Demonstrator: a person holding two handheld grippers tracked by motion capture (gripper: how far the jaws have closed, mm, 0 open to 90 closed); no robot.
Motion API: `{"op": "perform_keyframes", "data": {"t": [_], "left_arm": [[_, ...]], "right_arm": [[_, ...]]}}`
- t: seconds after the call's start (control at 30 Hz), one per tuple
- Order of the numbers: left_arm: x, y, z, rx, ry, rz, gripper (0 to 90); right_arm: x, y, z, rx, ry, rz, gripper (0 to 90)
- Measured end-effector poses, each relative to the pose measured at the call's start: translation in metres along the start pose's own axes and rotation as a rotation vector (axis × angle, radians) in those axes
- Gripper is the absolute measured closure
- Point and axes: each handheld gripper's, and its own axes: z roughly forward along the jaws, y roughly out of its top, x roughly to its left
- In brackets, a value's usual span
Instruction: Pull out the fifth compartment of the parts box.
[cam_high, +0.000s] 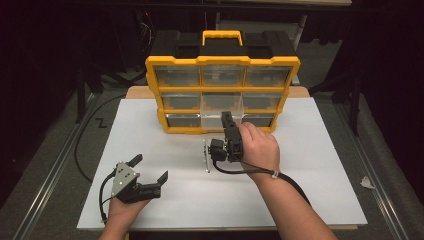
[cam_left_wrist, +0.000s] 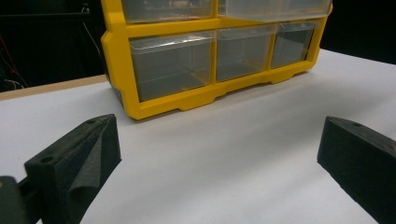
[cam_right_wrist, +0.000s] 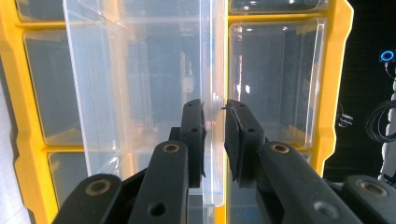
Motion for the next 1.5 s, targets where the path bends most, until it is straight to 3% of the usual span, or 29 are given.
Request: {"op": "perform_keyframes", "data": {"t": [0.7,0.83,1.03,1.27,1.5], "left_arm": [[-0.001,0.0,0.001,0.008,-0.007,0.01,0.2],[-0.001,-0.001,0.001,0.009,-0.008,0.012,0.2],[-0.002,-0.001,0.001,0.011,-0.009,0.016,0.2],[-0.002,-0.001,0.001,0.013,-0.007,0.018,0.2],[-0.003,-0.001,0.001,0.015,-0.007,0.021,0.2]], "right_arm": [[0.01,-0.001,-0.006,-0.014,-0.013,-0.002,78.4],[0.005,-0.005,-0.008,-0.034,0.022,0.029,62.1],[0.007,-0.015,-0.018,-0.045,0.046,0.031,54.6],[0.021,-0.028,-0.029,-0.048,0.089,0.03,50.0],[0.048,-0.042,-0.039,-0.049,0.131,0.025,47.8]]}}
